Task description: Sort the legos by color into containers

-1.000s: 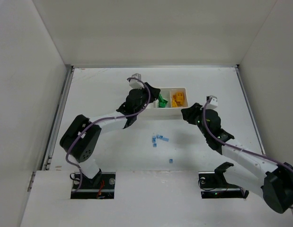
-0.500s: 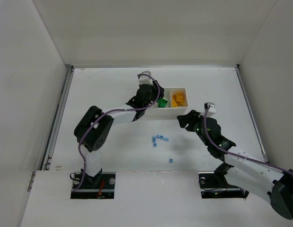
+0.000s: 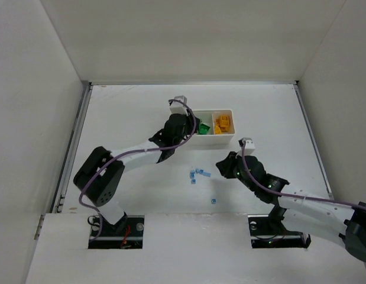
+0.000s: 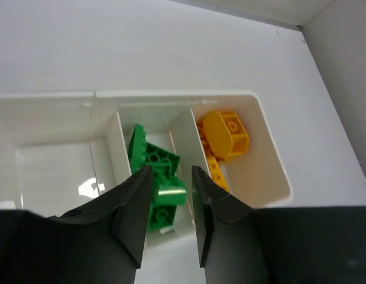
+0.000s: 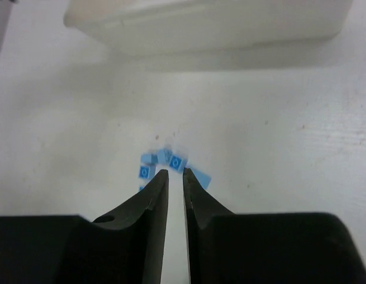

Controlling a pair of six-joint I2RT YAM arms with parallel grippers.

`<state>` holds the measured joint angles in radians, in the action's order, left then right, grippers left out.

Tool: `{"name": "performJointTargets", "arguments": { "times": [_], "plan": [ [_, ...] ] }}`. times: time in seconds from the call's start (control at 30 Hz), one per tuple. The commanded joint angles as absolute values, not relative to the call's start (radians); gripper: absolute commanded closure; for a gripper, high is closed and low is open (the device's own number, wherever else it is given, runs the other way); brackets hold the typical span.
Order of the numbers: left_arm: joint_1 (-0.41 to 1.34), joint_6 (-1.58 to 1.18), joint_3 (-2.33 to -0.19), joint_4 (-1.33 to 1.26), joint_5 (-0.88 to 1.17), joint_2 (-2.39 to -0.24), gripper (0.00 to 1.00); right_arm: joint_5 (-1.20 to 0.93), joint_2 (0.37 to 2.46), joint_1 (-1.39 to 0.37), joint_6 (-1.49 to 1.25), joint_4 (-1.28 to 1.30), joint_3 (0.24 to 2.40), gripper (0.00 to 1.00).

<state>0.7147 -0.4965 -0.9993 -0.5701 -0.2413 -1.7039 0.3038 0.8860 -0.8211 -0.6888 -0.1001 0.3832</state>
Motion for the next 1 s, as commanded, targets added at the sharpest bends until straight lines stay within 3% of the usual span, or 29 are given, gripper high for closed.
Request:
{"name": "performJointTargets", "arguments": {
  "times": [0.0, 0.3, 0.47, 0.6, 0.97],
  "plan": [
    [0.772, -0.469, -0.892, -0.554, -0.256, -1.528, 0.72, 0.356, 0.874, -0.905, -0.718, 0.052, 0.428, 0.78],
    [0.881, -0.512, -0.591, -0.381, -0.37, -1.209, 0.71, 0.466, 0.902, -1.146, -0.844, 0.394, 0.526, 0.48],
    [0.939, -0.578, -0.513, -0.275, -0.417, -1.132, 0.68, 0.474, 1.011, -1.219, -0.902, 0.485, 0.583, 0.48],
    [0.99, -0.618, -0.454, -0.281, -0.434, -1.117, 0.66, 0.463, 1.121, -1.262, -0.948, 0.495, 0.62, 0.55],
    [1.065, -0.652, -0.365, -0.305, -0.459, -1.074, 0.6, 0.466, 1.301, -1.329, -1.069, 0.545, 0.675, 0.61]
  ]
}}
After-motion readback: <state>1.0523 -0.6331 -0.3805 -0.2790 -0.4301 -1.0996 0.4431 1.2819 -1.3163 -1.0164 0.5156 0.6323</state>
